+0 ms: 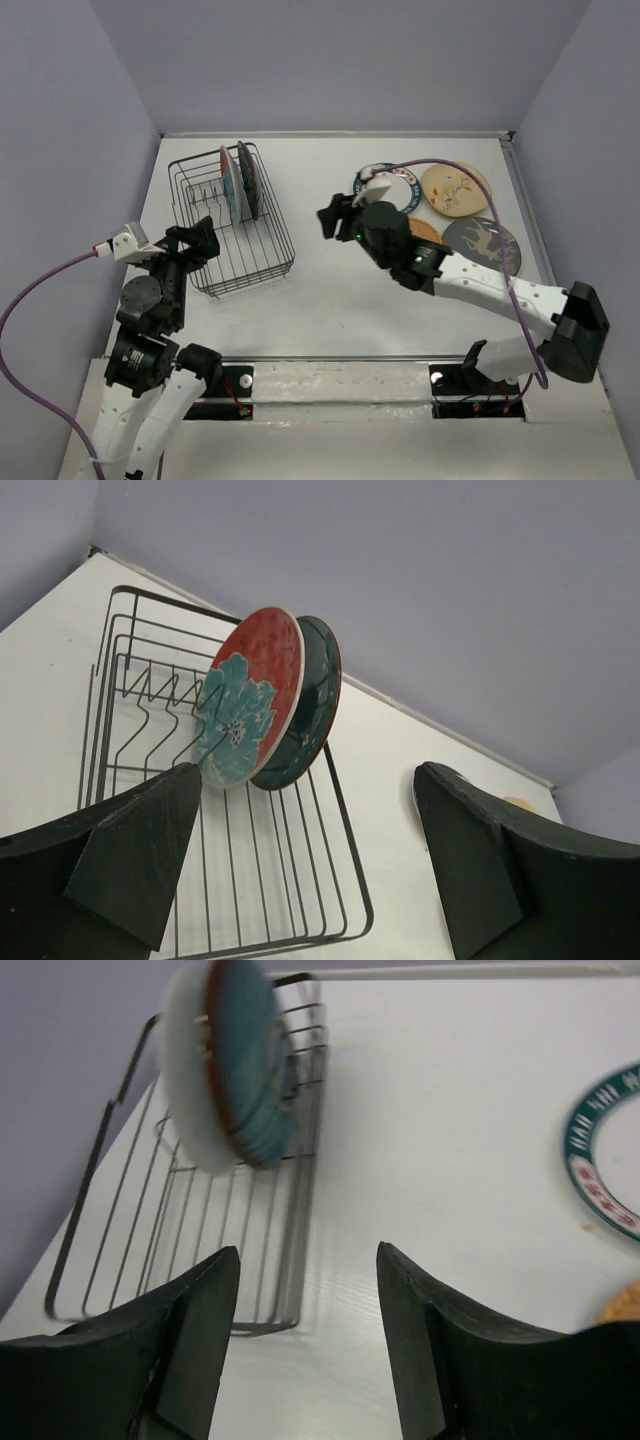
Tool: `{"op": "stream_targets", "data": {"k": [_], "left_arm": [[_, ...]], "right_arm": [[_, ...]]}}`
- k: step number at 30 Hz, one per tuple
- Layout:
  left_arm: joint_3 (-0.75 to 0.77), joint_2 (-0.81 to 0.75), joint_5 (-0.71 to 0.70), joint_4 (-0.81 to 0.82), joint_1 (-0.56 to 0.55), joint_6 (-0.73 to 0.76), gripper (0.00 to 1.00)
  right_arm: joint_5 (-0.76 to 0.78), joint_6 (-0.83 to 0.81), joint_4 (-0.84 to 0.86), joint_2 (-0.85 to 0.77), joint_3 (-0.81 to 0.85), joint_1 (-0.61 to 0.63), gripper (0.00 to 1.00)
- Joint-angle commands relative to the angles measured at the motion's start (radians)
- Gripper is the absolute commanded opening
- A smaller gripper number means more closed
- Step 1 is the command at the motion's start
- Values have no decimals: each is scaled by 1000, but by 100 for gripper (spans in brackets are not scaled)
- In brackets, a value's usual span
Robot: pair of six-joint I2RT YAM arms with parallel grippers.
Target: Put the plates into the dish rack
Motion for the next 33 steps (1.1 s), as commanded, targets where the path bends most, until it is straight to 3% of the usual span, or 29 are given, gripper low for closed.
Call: {"op": "stream_targets", "data": {"k": [1,3,6,11,14,19,33], "left_arm": [[29,-17,57,-44,0,34,99],[11,-32,74,-58,-1,33,99],[-33,-46,83,-58,-9,28,99],[-44,-52,111,-41,-18,30,99],[-47,-64,109,-45,-38,33,99],[-50,-86,112,-45,-63,39,99],[-57,-107,114,-45,-87,39,99]], "right_arm": [[-97,318,-79,-211,-347,-260,59],[-116,397,-117,-377,-502,-329,53],[-58,472,-249,-541,-591,-393,51],[39,633,-467,-658,-662,-465,56],[-18,696,-472,-689,-714,-550,58],[-117,699,-412,-612,-748,-651,62],[-358,773,45,-425,-925,-811,63]]}}
